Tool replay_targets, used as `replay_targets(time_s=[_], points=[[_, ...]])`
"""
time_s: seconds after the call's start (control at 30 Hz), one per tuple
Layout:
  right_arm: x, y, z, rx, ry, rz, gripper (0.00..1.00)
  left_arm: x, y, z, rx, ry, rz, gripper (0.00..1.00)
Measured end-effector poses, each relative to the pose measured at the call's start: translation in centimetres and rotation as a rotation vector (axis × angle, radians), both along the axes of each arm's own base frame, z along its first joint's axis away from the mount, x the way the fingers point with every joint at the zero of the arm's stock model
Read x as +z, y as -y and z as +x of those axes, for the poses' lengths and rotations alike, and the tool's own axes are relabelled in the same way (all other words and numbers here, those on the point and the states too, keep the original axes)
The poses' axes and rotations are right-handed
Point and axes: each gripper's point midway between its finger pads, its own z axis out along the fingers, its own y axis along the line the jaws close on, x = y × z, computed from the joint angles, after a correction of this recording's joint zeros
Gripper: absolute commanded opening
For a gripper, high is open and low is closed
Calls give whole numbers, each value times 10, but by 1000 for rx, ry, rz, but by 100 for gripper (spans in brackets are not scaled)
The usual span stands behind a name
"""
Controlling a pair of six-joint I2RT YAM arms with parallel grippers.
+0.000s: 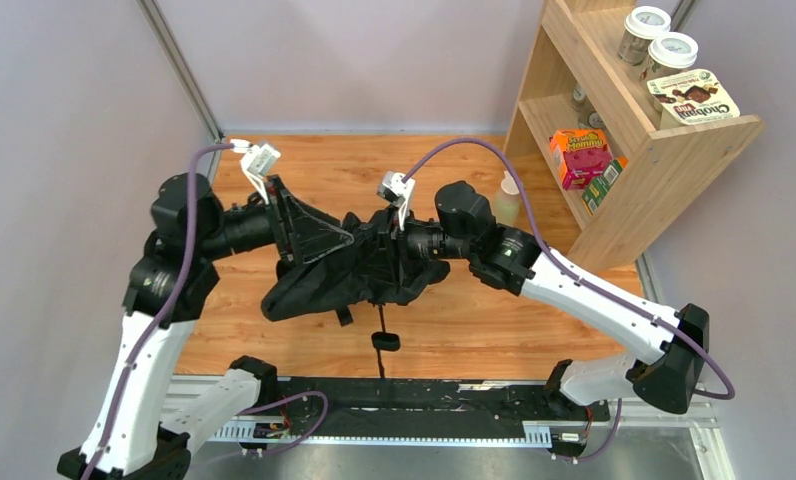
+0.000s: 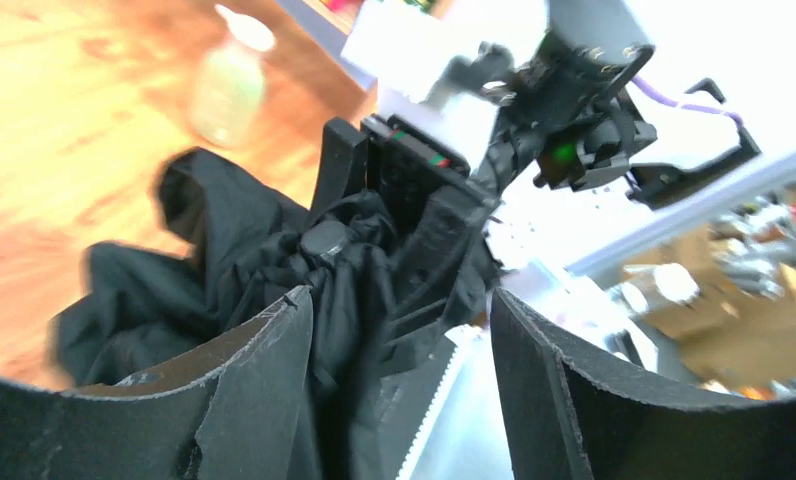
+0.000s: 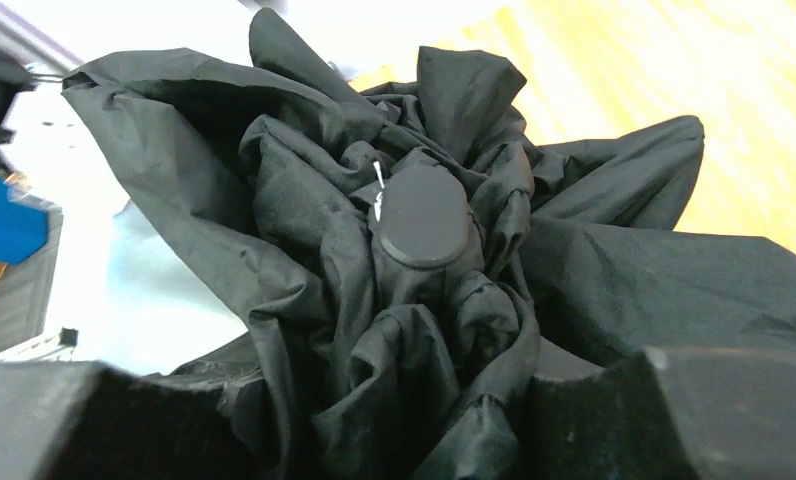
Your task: Put away the umbrella
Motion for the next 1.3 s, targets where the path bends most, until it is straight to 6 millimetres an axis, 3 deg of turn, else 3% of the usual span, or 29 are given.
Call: replay_targets(time_s=[0.13, 0.23, 0.33, 0.57, 0.83, 1.03, 1.2, 1.3], points=[[-32, 17, 30, -138, -40, -69, 0, 25, -22, -4, 164, 106, 26, 72], [-51, 32, 50, -224, -76, -104, 0, 27, -33, -16, 218, 128, 21, 73], [-53, 41, 64, -285, -84, -113, 0, 23, -38, -18, 250, 129, 26, 73], [-31, 43, 58, -260, -68, -77, 0, -42, -35, -4, 259, -15, 85, 74], [10, 58, 48, -125, -130, -3, 0, -103, -44, 36, 350, -147, 280, 32], [33, 68, 25, -9, -198, 10, 0, -132, -56, 51, 403, -191, 406, 28], [36, 70, 24, 2, -248, -18, 0, -131, -80, 57, 523, -140, 481, 56], [48, 69, 28, -1, -224, -17, 0, -121, -85, 51, 537, -94, 462, 67]])
